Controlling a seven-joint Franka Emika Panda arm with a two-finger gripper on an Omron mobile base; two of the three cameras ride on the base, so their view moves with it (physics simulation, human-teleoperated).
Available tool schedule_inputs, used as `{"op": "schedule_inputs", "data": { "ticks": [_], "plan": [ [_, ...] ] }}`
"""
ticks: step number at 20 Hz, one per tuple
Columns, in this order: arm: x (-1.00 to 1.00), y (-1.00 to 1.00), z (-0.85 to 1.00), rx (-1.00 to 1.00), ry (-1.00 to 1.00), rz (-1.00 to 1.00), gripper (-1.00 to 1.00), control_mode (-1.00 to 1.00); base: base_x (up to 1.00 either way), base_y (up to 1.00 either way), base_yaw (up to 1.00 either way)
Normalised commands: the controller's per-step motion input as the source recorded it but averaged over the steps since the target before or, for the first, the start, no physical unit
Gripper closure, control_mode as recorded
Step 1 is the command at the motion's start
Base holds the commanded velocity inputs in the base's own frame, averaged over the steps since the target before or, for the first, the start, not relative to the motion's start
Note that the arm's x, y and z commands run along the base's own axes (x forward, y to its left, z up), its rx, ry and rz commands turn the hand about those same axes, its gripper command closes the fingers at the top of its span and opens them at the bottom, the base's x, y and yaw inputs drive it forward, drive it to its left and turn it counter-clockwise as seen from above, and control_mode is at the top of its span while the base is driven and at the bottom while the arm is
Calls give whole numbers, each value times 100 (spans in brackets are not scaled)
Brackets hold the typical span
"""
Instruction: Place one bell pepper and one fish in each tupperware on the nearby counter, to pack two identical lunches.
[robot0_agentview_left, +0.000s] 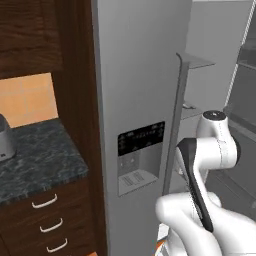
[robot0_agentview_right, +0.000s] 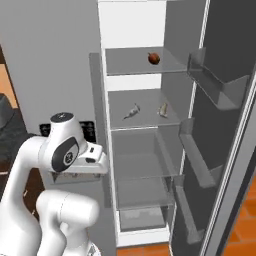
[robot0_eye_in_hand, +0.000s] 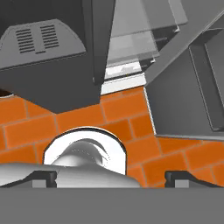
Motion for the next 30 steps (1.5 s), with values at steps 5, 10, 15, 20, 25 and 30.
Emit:
{"op": "schedule_inputs", "data": {
  "ticks": [5, 10, 15, 20, 25, 30],
  "plan": [
    [0, 0, 0, 0, 0, 0, -100, 100, 50, -36, 27],
    [0, 0, 0, 0, 0, 0, -100, 100, 44, -4, 30],
    [0, 0, 0, 0, 0, 0, -100, 100, 15, -56, 18],
    [0, 0, 0, 0, 0, 0, -100, 100, 3, -58, 0],
    [0, 0, 0, 0, 0, 0, -100, 100, 1, 0, 0],
    [0, 0, 0, 0, 0, 0, -100, 100, 0, 0, 0]
  ]
}}
